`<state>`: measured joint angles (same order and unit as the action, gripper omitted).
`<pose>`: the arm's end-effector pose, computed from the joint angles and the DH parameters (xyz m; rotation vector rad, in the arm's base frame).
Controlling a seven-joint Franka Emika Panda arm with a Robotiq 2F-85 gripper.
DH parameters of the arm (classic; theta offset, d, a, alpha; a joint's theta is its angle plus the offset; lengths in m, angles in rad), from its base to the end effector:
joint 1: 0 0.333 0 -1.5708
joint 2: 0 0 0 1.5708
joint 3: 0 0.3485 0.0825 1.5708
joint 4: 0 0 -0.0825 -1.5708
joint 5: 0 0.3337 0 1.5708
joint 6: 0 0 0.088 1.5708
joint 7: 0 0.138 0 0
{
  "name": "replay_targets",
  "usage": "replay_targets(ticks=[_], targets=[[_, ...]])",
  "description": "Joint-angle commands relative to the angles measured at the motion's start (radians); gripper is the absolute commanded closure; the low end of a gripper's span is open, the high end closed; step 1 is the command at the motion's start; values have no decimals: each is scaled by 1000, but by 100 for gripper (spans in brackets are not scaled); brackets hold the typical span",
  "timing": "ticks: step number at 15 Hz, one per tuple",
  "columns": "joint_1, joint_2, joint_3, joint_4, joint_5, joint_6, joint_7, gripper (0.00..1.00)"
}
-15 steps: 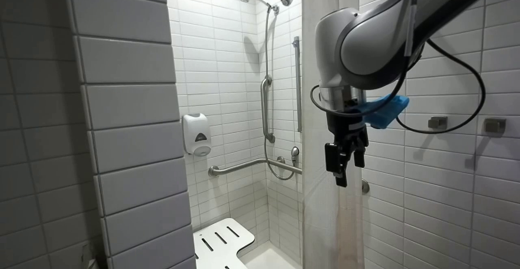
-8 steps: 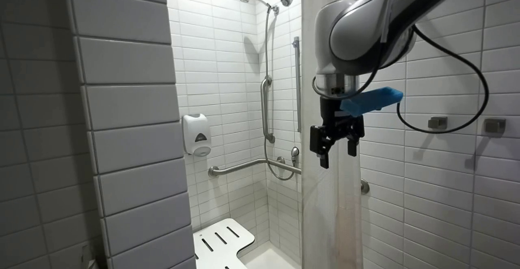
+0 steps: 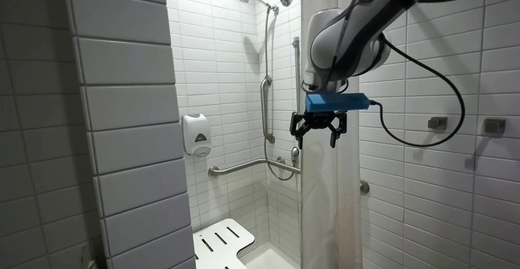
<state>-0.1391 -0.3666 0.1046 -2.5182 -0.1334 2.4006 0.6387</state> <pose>0.3957 -0.0153 0.4613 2.9210 -0.8845 0.4227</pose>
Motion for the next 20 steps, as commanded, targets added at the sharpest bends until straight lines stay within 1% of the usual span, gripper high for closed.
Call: replay_targets(ticks=[1,3,5,7,10,11,12,14,16,20], targets=[[-36,48,29,41,-14,108,185,0],[-53,52,50,49,-40,157,311,0],[-78,57,90,68,-93,183,471,0],[-150,60,174,101,-138,174,626,0],[-207,67,264,158,-250,119,859,0],[-175,70,240,174,-302,92,932,0],[-170,79,244,193,-334,66,985,0],[-148,100,228,225,-390,11,1074,0],[-124,124,201,250,-416,-37,1125,0],[-77,182,132,295,-420,-105,1161,0]])
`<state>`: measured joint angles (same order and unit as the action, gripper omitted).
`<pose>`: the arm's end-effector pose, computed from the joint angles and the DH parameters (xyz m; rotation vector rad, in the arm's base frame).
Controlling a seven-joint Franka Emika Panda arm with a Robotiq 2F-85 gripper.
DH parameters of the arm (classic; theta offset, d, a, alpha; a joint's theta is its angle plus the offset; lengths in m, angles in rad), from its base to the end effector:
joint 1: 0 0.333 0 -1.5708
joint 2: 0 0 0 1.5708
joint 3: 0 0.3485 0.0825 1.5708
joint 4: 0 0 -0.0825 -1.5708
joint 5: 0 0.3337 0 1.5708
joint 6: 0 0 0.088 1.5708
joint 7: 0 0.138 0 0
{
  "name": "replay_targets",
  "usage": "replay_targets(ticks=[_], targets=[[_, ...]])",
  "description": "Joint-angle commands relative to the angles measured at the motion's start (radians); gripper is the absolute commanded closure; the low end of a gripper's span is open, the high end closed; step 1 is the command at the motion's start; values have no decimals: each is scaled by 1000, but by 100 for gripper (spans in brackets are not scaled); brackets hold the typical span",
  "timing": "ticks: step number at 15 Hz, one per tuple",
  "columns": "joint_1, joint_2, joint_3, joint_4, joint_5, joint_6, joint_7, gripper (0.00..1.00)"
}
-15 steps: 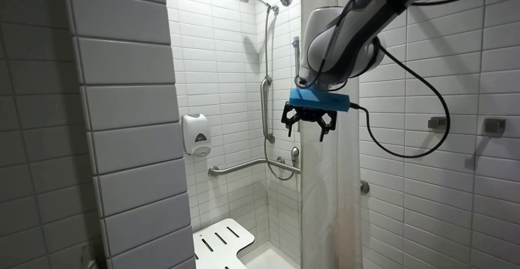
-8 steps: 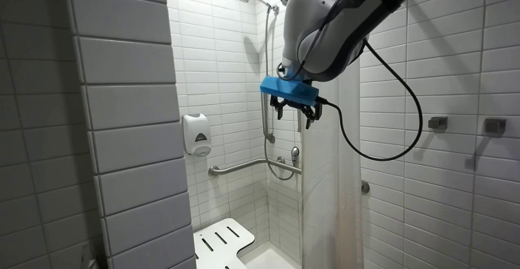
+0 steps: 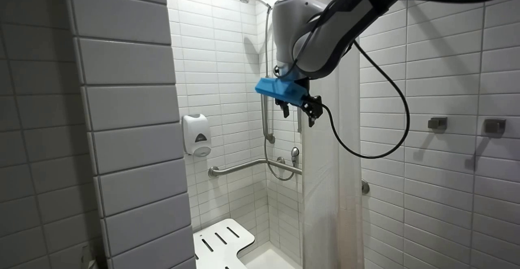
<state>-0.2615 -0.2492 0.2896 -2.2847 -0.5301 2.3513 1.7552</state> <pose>0.4598 0.0034 0.5121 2.2377 -1.8898 0.8543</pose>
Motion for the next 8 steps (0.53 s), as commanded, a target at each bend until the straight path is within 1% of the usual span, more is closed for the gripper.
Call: replay_targets(ticks=[1,4,8], targets=[[58,84,-68,78,-19,-69,44,0],[97,126,-111,116,-15,-103,46,0],[144,186,-150,188,-25,-161,50,0]])
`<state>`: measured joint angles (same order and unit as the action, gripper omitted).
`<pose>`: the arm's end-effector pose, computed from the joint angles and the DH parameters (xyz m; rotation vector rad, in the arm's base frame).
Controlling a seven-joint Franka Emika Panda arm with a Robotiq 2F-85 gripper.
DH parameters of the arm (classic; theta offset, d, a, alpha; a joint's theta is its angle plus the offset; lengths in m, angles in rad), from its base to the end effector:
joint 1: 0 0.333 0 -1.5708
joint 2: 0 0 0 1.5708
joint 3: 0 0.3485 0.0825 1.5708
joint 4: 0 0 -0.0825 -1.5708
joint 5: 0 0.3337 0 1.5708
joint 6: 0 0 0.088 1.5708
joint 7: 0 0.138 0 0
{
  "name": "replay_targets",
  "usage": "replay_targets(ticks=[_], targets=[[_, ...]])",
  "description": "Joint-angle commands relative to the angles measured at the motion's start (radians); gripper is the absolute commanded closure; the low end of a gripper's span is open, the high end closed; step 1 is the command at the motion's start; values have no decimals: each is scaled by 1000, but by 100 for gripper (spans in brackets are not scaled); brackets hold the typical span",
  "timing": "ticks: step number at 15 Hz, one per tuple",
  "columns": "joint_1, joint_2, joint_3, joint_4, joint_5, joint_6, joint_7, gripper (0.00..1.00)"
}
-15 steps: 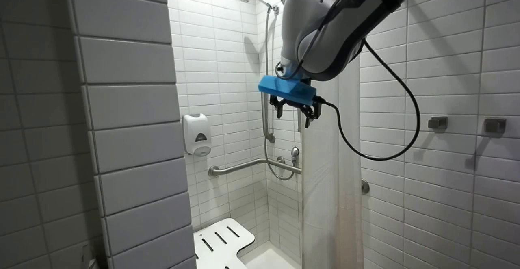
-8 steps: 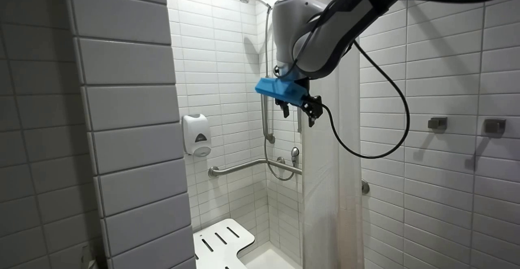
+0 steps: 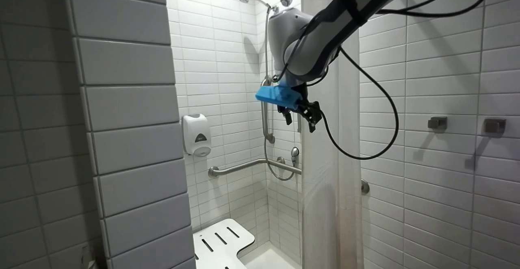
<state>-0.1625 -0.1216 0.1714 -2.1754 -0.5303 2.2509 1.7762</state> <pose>0.4905 -0.0192 0.4949 2.1630 -1.9512 0.7100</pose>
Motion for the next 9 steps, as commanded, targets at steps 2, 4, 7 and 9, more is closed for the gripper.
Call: replay_targets(ticks=[2,4,7,9], targets=[[64,90,-47,124,-38,-97,40,0],[81,114,-63,169,-59,-140,79,0],[99,139,-91,233,-64,-238,201,0],[110,149,-106,264,-55,-292,250,0]])
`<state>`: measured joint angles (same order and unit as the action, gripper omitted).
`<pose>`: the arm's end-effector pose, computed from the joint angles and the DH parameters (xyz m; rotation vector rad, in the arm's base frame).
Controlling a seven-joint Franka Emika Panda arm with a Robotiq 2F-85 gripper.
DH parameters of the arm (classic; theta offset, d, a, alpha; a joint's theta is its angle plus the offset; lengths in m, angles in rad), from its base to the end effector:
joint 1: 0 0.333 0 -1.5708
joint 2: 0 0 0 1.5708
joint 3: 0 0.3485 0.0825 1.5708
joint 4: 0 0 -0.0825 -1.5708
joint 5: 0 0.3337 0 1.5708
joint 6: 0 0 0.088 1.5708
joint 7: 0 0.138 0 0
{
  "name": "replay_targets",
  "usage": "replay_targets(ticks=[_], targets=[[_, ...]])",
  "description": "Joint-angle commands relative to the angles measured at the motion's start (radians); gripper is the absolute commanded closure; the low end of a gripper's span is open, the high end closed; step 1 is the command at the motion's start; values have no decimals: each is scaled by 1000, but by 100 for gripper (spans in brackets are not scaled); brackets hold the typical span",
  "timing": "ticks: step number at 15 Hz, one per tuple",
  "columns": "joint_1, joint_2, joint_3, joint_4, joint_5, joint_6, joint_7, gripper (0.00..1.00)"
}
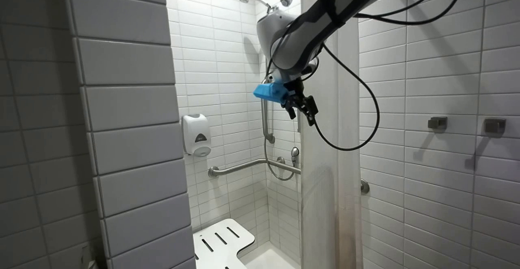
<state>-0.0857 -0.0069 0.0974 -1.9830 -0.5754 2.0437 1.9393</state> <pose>0.5222 -0.0388 0.5068 1.8896 -2.1020 0.6762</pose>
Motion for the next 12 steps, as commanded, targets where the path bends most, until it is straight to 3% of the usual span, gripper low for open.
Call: replay_targets(ticks=[1,3,6,7,12], targets=[[38,40,-39,87,-4,-106,101,0],[45,49,-50,106,6,-126,110,0],[57,49,-53,104,112,-107,-67,0],[57,33,-62,77,59,-103,11,0],[67,37,-60,82,96,-103,-48,0]])
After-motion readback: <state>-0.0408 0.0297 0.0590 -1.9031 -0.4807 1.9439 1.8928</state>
